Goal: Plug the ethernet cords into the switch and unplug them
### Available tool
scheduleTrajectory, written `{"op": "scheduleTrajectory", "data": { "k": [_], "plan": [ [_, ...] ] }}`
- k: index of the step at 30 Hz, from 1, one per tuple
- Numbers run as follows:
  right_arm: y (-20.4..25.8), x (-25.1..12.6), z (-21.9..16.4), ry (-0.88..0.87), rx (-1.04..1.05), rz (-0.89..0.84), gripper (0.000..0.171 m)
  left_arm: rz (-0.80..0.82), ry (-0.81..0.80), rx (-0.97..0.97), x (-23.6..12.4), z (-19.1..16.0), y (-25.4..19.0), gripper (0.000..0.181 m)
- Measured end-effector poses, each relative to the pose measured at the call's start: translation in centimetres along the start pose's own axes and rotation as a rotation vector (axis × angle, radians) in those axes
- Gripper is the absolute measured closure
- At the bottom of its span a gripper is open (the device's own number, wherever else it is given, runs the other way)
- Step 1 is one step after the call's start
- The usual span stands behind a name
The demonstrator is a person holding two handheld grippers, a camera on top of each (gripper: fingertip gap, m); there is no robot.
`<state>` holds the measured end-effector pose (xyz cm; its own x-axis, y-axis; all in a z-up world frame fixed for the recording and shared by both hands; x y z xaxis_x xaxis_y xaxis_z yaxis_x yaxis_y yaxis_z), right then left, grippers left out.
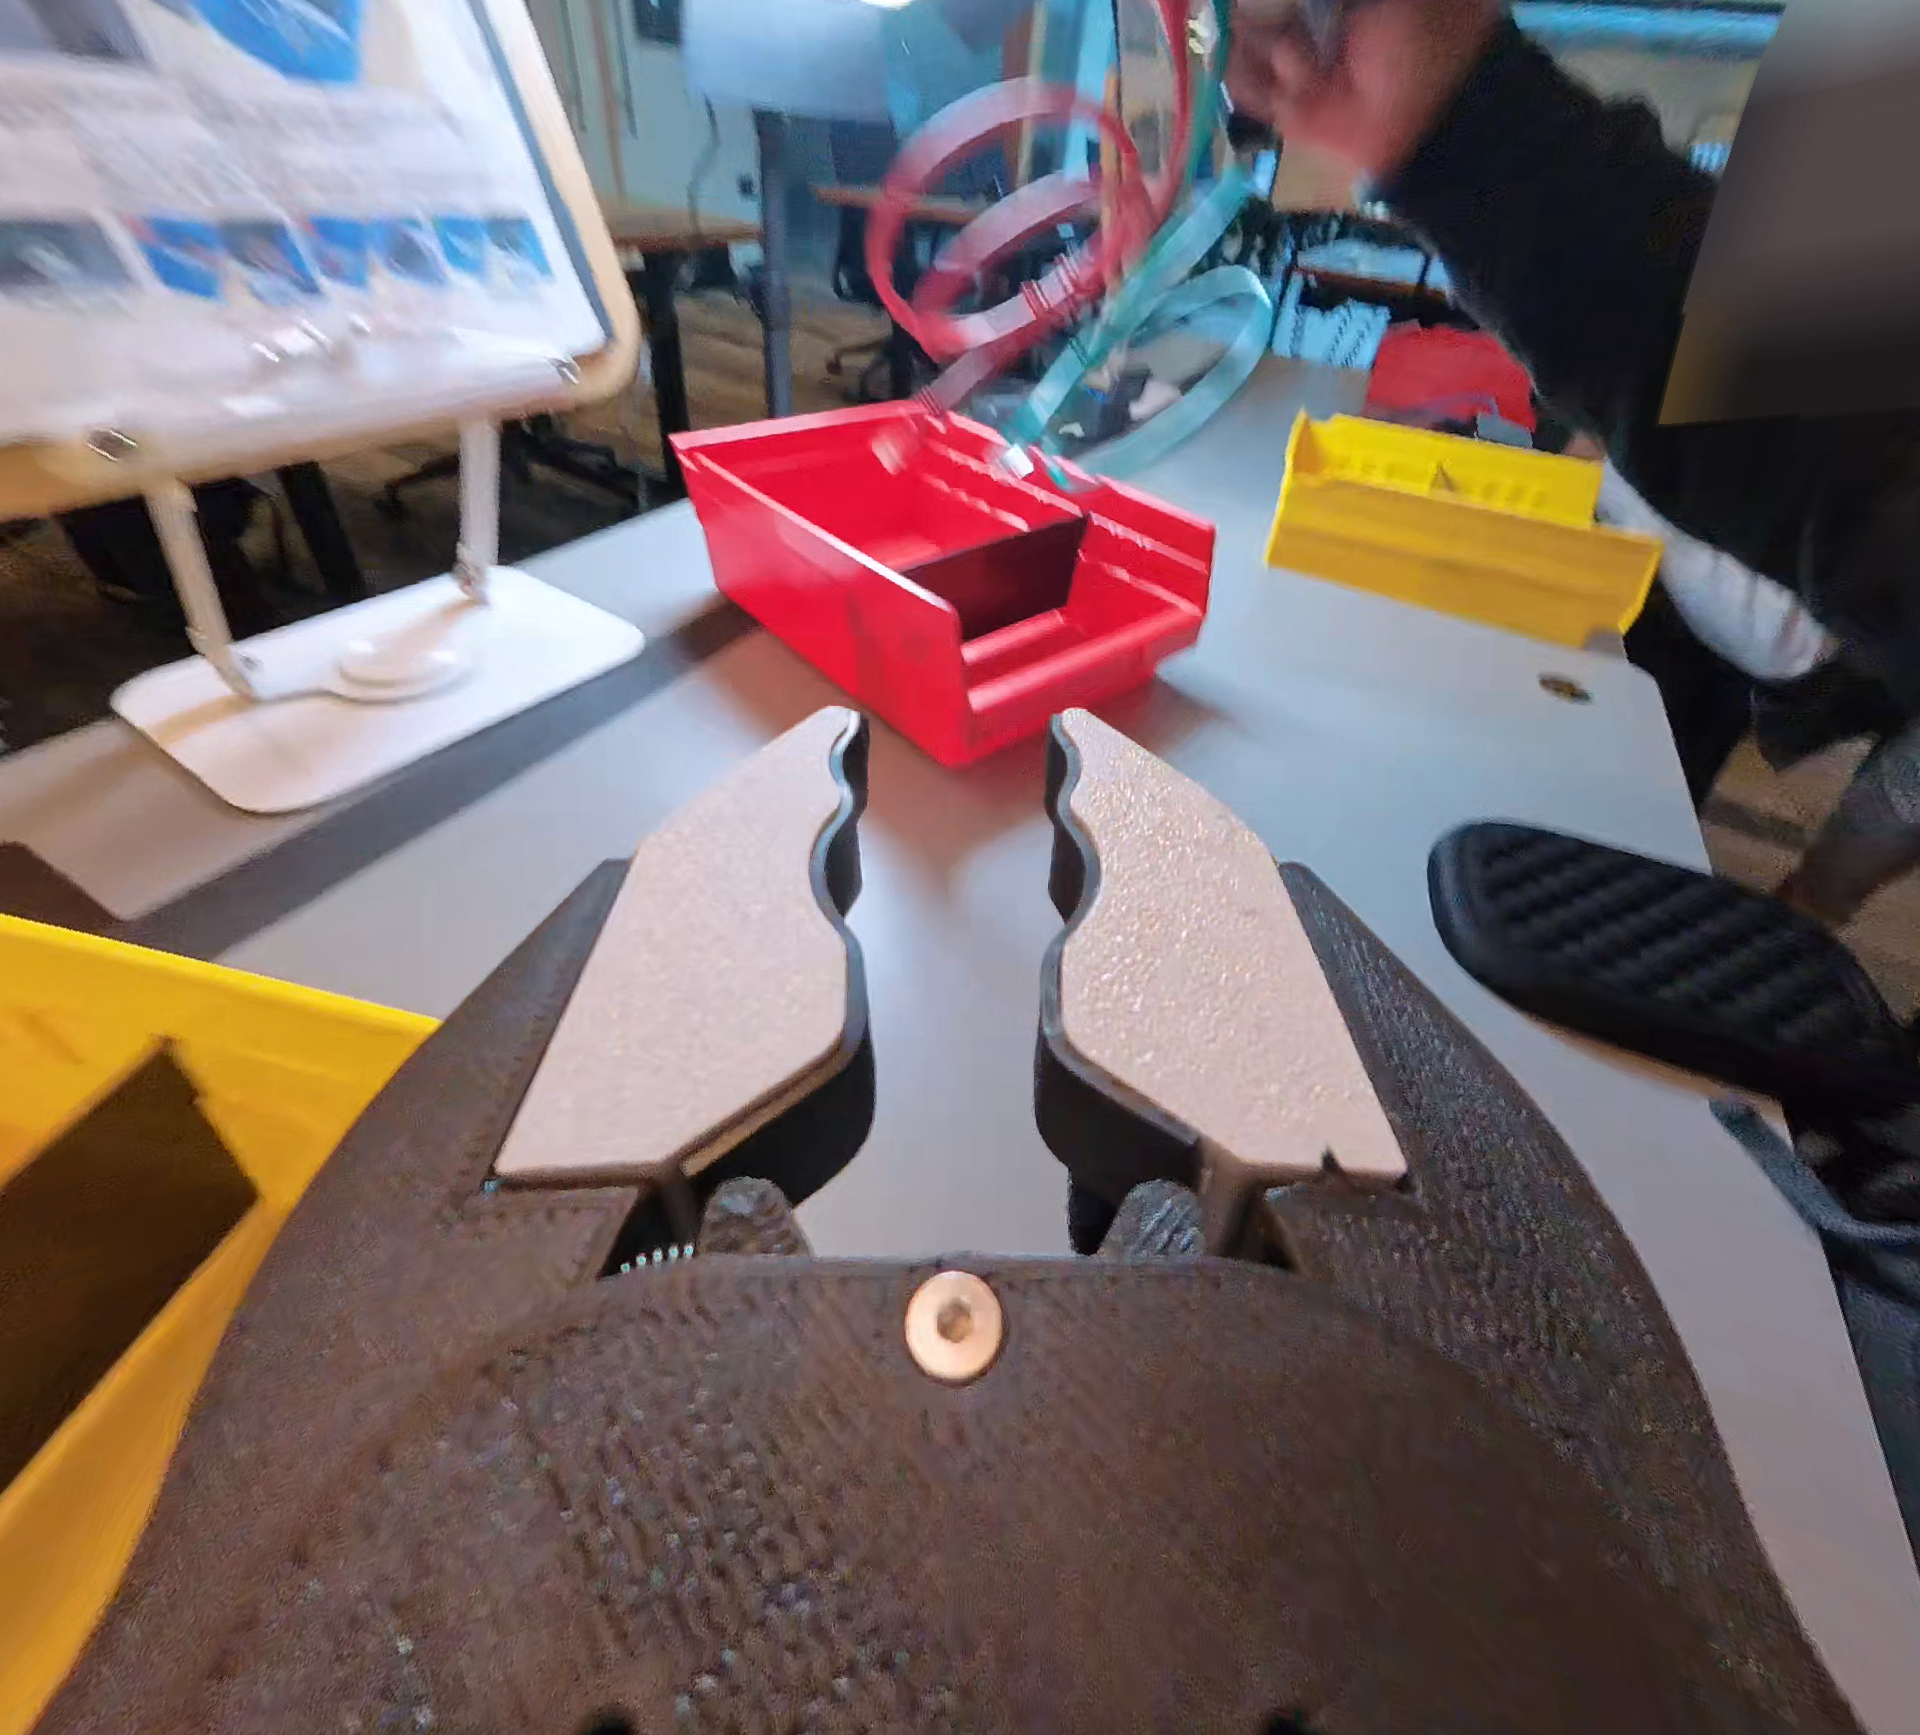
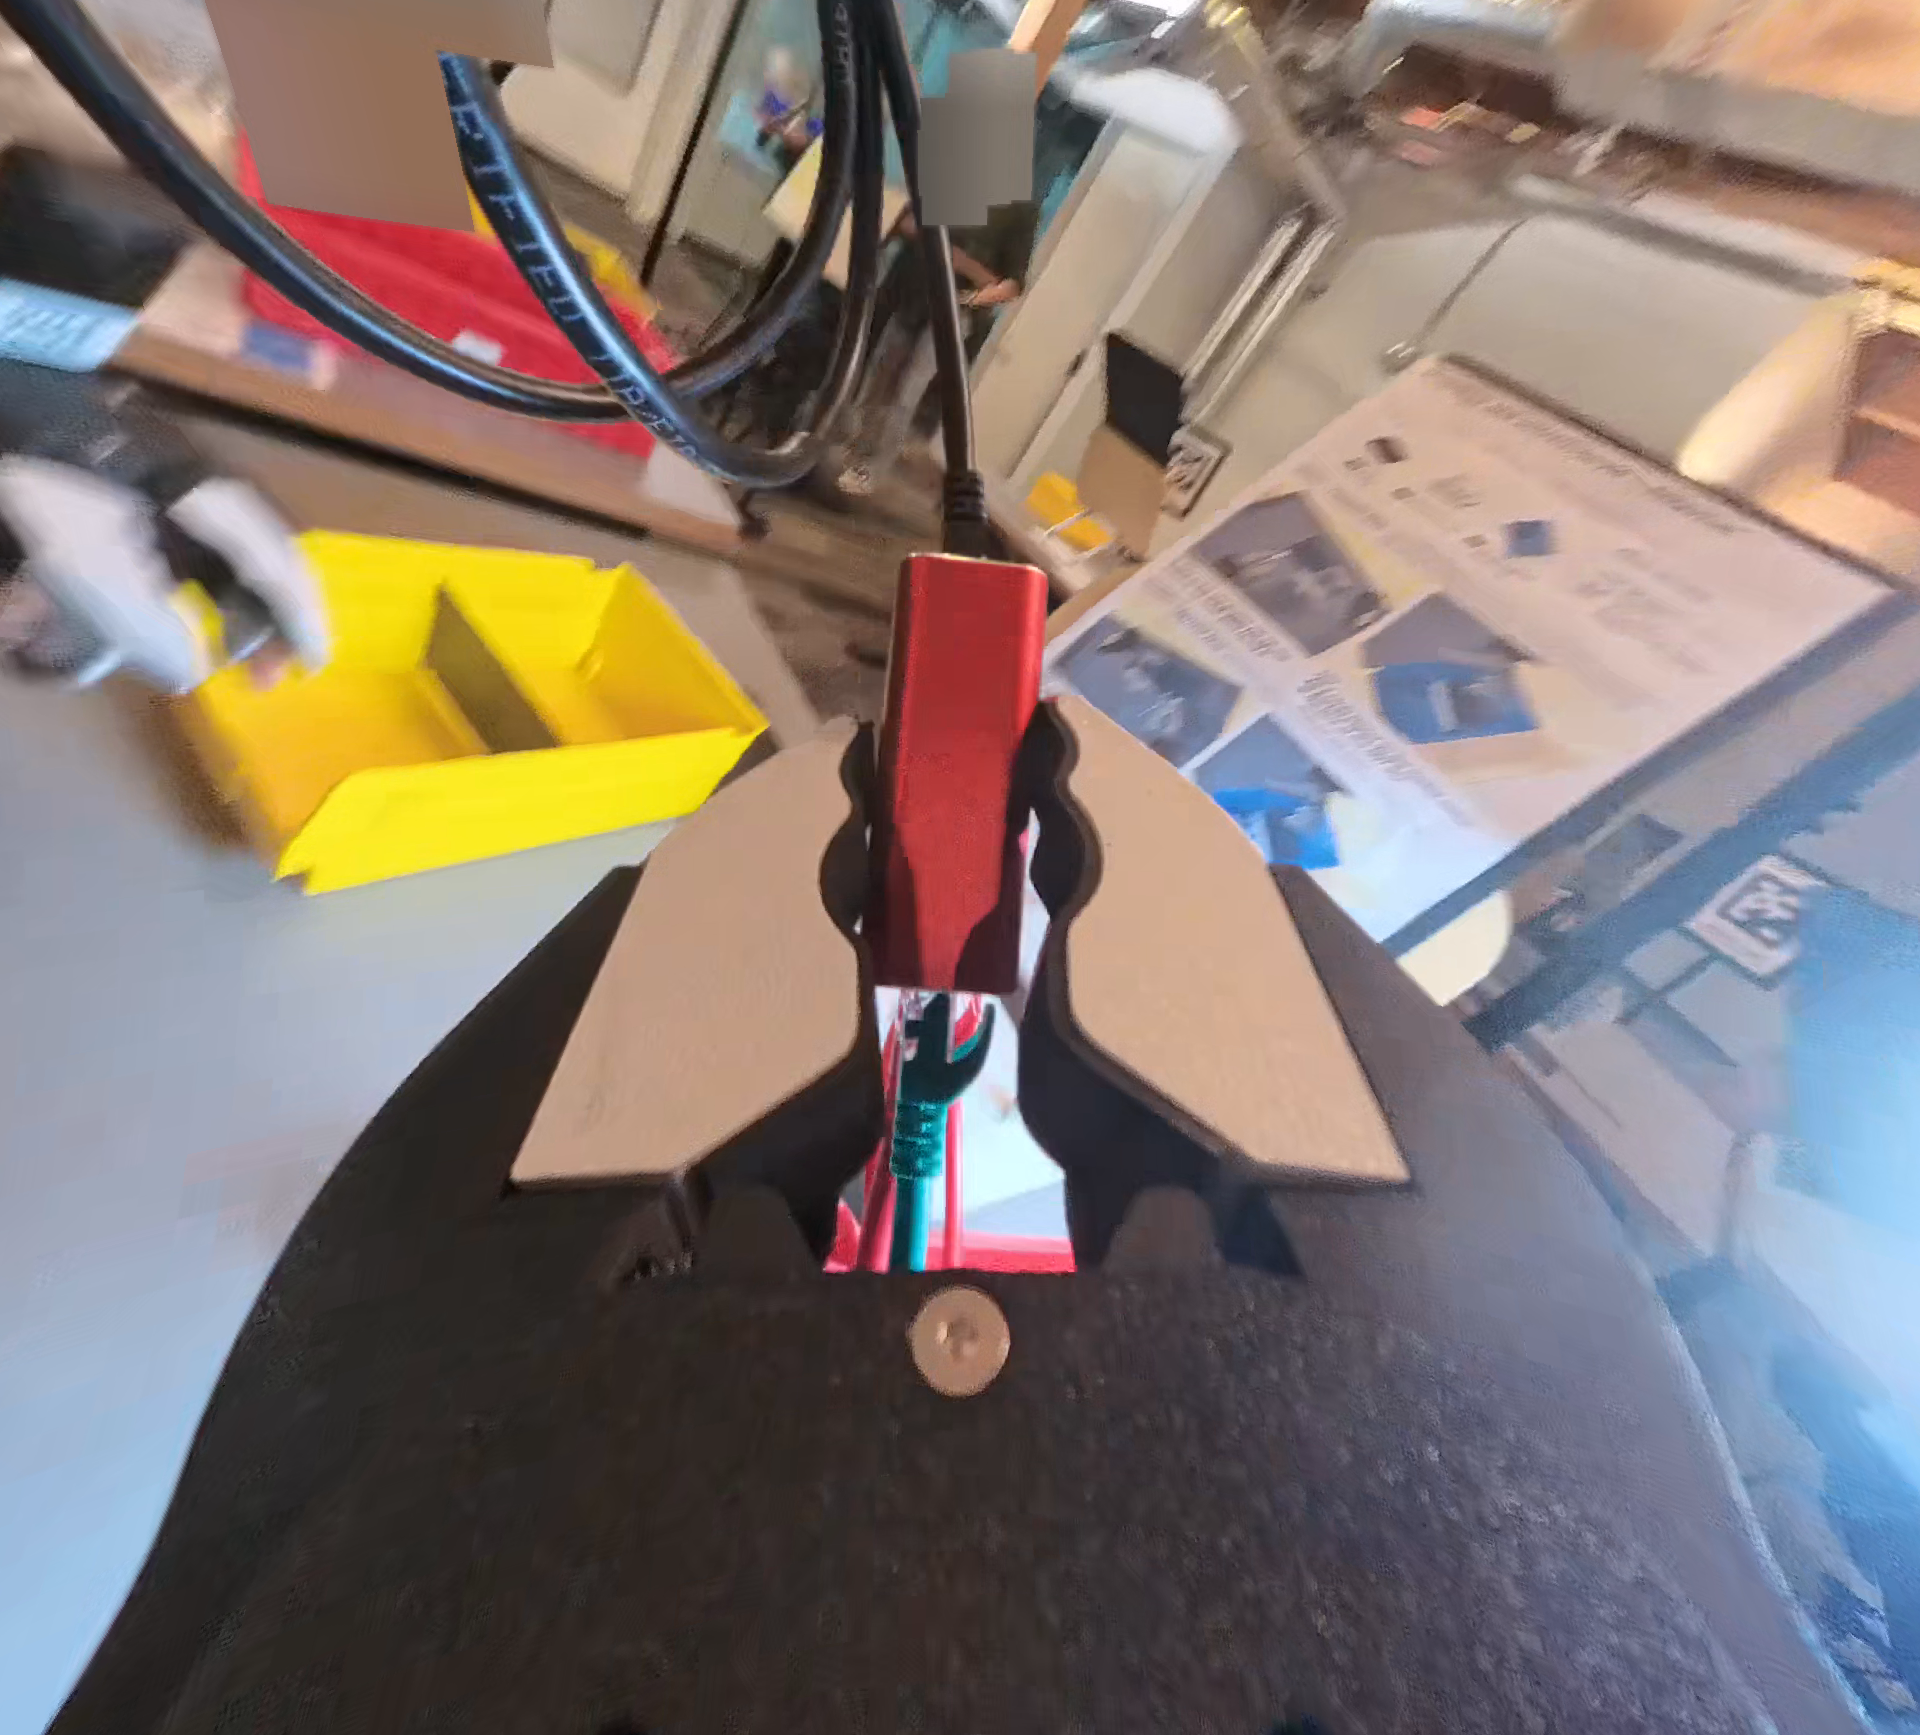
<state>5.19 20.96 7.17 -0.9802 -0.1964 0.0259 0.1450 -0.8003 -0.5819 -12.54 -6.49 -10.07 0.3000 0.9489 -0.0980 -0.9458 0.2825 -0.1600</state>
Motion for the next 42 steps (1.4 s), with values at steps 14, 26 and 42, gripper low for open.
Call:
{"op": "scheduleTrajectory", "data": {
  "k": [14,26,42],
  "plan": [
    [-5.5,-0.5,-23.2,0.082,0.382,-0.444,0.144,-0.051,0.180,-0.012,3.0,-5.7,-1.2,0.150],
    [-2.7,-1.0,-29.1,0.829,0.433,-0.219,0.144,-0.069,0.285,-0.006,4.1,-7.7,-1.5,0.151],
    [-0.5,1.0,-31.0,1.152,0.517,-0.152,0.118,-0.079,0.351,-0.012,4.6,-8.9,-1.5,0.149]
  ]
}}
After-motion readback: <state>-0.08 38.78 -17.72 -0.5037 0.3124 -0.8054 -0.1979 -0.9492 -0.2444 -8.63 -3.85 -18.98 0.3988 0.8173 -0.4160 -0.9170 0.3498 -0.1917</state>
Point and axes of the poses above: each gripper's, where its closed fingertips meet, x out along the fingers, z out of its top, y = z × x across the jaws, the point moved 6 cm from there along -x, back along the fingers, and after that the axes turned 4 degrees about -x, right-handed, at the moved point
